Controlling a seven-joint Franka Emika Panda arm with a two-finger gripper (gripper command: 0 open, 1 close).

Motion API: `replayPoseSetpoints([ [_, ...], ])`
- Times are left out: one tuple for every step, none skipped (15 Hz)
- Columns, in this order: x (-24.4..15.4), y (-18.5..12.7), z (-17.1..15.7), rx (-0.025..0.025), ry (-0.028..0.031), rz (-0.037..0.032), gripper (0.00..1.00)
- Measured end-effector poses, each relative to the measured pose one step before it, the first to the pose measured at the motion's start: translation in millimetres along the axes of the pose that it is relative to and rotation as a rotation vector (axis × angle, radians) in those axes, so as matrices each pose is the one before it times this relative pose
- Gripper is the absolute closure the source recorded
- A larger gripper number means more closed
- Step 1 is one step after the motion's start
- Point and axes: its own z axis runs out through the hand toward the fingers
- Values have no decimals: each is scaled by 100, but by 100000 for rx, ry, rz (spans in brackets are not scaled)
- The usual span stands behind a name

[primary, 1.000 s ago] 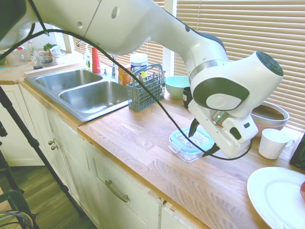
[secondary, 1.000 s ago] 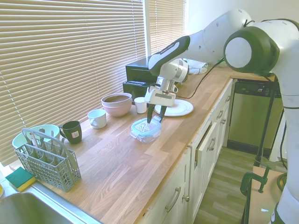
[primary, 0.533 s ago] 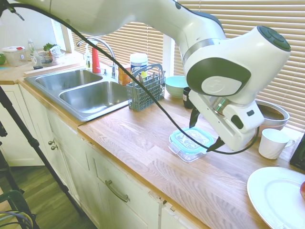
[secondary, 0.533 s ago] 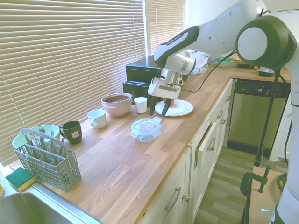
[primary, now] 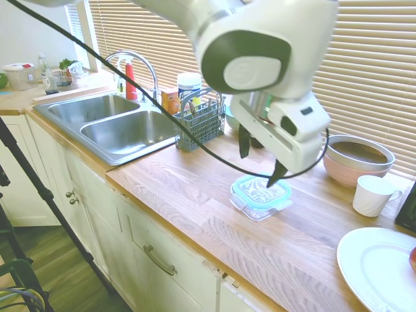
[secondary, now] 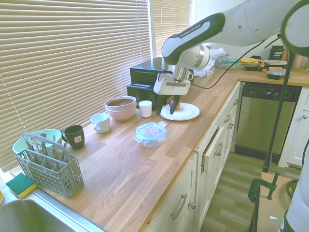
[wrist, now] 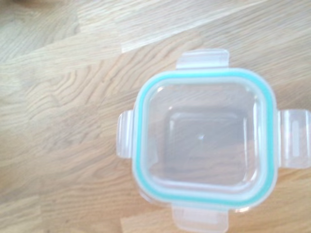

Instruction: Cover the lid of the food container

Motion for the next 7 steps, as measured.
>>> replayPoseSetpoints([
  [-1864, -320, -523, -1881, 1595, -1229, 0],
  [-1691, -398, -460, -1922, 1555, -1407, 0],
  [-1461, -560, -230, -1715, 1270, -1473, 0],
  [-1140, -512, 112, -1750, 718, -1302, 0],
  [-978, -522, 289, -2490, 928, -1432, 0],
  [-662, -441, 367, -2581, 971, -1318, 0],
  [-583, -431, 237, -2054, 817, -1054, 0],
])
